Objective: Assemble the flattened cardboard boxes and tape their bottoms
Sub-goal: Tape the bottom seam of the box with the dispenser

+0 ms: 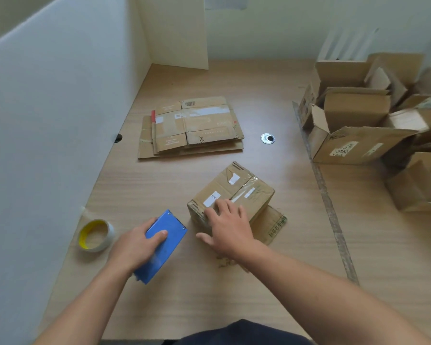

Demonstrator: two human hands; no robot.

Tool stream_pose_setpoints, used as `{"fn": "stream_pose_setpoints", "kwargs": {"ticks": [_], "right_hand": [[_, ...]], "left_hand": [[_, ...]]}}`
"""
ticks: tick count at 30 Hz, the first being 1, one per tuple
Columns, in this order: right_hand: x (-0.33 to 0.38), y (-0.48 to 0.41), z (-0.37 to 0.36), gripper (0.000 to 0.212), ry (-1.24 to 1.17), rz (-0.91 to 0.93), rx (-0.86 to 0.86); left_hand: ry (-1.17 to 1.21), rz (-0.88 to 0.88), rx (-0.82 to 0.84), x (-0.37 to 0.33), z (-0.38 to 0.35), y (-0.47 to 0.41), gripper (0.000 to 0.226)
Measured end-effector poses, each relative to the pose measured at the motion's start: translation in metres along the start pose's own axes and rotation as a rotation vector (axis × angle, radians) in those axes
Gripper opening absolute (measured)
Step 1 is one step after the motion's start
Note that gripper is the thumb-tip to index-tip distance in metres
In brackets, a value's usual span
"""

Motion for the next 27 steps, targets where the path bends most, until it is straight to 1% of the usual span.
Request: {"fn": "stream_pose_setpoints", "kwargs": {"ticks": [4, 7, 13, 20, 25, 27], "right_hand": [[0.002, 0.000, -0.001, 0.052, -0.052, -0.100, -0.107], [0.001, 0.001, -0.008, 0.063, -0.006, -0.105, -0.113], [0.002, -0.001, -0.014, 0.059, -0.058, -0.188, -0.112], [-0.003, -0.001, -0.015, 0.060, -0.074, -0.225, -0.068], [-0.003, -0.006, -0.011, 0.054, -0.084, -0.203, -0.022], [-0.006, -0.004, -0.012, 0.055, -0.039, -0.181, 0.010]], "left_hand": [[-0.027, -0.024, 0.050, 0.003, 0.002, -0.009, 0.041], [-0.013, -0.053, 0.066, 0.002, 0.006, -0.020, 0.043], [-0.026, -0.093, 0.086, 0.004, 0.014, -0.040, 0.046], [-0.054, -0.155, 0.098, 0.003, 0.016, -0.058, 0.047], [-0.053, -0.200, 0.095, 0.002, 0.020, -0.068, 0.048], [-0.045, -0.216, 0.077, 0.001, 0.024, -0.071, 0.049]]}}
Point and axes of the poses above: each hand's wrist, its own y-axis away from the middle knuckle, its own z-axis out of the back of the hand, x = y × z, the point moved 4 cm from there along -y, towards the middle knuckle, and after that the axes turned 1 degree about x, right-handed, at the moved point
